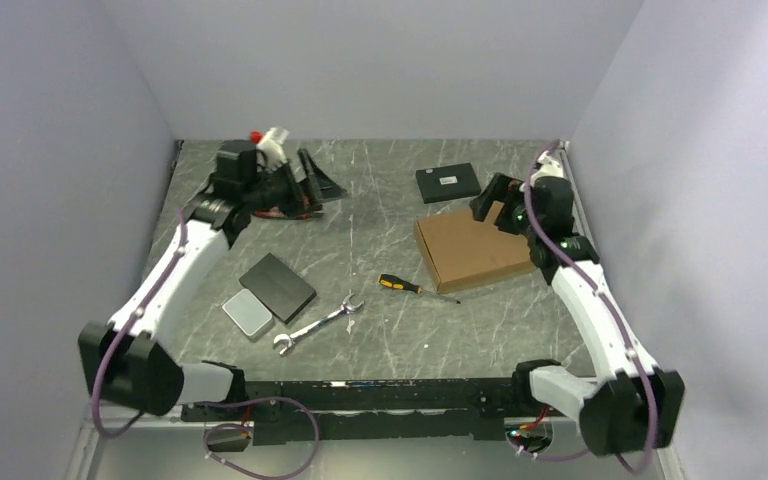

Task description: Unpack the express box

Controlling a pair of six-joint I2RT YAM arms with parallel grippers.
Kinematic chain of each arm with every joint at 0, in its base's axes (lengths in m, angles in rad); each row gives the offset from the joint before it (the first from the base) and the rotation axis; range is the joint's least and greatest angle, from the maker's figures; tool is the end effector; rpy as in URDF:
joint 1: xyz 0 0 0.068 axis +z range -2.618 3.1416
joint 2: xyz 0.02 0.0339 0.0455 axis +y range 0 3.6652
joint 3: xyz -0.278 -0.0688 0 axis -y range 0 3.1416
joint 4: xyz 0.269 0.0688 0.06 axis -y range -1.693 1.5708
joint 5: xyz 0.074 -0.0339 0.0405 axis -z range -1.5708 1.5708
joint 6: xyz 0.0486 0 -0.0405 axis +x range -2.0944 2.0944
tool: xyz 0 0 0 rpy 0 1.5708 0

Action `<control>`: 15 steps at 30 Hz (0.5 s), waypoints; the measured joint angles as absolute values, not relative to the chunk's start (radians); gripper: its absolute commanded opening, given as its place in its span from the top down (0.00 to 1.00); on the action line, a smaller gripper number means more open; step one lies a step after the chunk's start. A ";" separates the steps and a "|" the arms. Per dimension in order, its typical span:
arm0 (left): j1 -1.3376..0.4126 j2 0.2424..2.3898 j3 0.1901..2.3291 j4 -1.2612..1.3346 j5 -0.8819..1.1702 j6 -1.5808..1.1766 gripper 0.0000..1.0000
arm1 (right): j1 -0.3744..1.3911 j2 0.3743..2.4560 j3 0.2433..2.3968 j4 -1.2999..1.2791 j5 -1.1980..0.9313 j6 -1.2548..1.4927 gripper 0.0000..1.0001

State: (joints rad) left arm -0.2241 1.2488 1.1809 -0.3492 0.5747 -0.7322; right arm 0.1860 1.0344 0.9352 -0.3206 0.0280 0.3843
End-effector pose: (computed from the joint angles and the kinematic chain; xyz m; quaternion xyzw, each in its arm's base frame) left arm 0.2958 -0.0945 0.3723 -0.0524 0.8169 -0.4516 0.3551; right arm 0.2592 0.0474 0.3356 0.0906 0.8340 0.1418 0.5255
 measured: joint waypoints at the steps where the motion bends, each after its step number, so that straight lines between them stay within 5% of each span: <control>1: -0.258 1.292 1.202 -0.366 0.571 -0.721 0.01 | 0.132 1.068 0.918 -0.298 -0.067 0.415 0.00; 4: -0.349 1.431 1.287 -0.403 0.545 -0.693 0.01 | -0.183 1.179 0.788 -0.136 -0.385 0.599 0.00; 8: -0.434 1.536 1.322 -0.423 0.483 -0.676 0.01 | -0.465 1.266 0.649 -0.122 -0.511 0.763 0.00; 15: -0.492 1.701 1.411 -0.389 0.447 -0.675 0.01 | -0.506 1.126 0.596 -0.158 -0.358 0.805 0.00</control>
